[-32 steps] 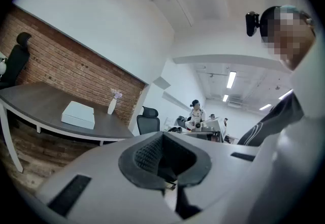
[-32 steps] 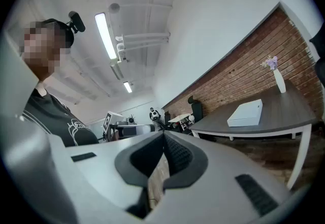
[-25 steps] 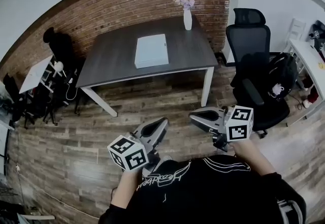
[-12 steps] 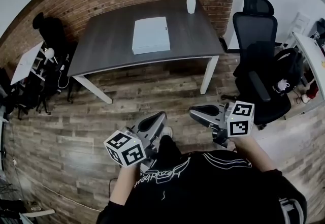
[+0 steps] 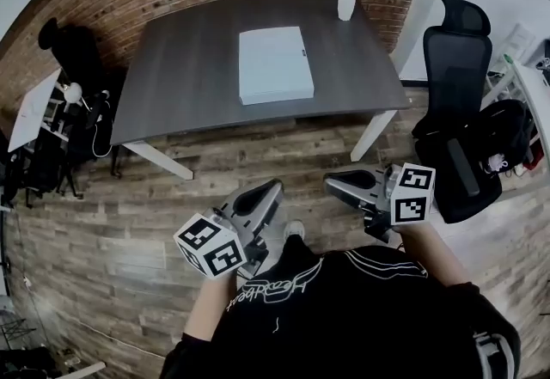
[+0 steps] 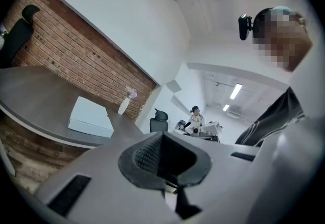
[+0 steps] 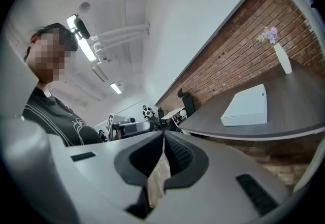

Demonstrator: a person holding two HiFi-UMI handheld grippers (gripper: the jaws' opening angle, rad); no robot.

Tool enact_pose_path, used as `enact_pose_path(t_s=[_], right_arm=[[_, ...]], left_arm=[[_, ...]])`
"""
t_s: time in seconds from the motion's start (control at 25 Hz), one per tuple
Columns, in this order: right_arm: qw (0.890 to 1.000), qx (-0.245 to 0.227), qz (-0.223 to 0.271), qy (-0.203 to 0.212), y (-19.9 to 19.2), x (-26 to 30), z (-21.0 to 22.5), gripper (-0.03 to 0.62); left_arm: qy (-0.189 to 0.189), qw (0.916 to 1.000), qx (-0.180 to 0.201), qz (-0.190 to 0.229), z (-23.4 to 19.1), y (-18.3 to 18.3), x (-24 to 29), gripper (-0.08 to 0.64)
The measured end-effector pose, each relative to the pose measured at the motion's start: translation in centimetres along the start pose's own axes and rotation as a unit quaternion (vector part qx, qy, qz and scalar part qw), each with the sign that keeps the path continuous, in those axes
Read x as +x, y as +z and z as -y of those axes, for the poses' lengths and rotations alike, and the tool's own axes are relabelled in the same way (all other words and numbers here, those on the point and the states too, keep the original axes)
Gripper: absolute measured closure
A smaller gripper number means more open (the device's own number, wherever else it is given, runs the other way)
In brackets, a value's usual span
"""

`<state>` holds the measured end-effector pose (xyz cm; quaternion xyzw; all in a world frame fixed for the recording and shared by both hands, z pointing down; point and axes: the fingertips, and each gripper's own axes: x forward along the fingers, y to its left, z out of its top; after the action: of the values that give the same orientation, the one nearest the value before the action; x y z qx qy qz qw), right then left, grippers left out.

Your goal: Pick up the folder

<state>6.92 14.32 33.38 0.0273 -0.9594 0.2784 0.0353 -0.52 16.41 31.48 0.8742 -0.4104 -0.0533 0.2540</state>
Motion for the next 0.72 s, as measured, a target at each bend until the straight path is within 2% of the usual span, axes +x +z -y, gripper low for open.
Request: enact_pose_path(t_s=[0.12,0.32,0.52,0.72], right_arm=[[1.000,0.002,0.006,-0.008,2.8,3.5,2.5,0.594],[0.999,0.001,0.020,-0.029,6.7,7.8,6.3,0.594],[0.998,0.007,0.037,-0.053,9.1,9.7,10.3,0.592],[0.996,0.004,0.046,-0.071,9.6,9.4,13.3,0.592]], left_arm=[[0.003,1.0000,0.005,-0.001,-4.6,3.1,0.1,0.555],[-0.003,1.0000,-0.008,-0.001,-11.0,6.8,0.5,0.554],[-0.006,0.9997,-0.015,-0.017,-15.9,8.7,2.0,0.554],[0.010,0.9995,-0.020,-0.023,-19.3,8.7,3.2,0.552]])
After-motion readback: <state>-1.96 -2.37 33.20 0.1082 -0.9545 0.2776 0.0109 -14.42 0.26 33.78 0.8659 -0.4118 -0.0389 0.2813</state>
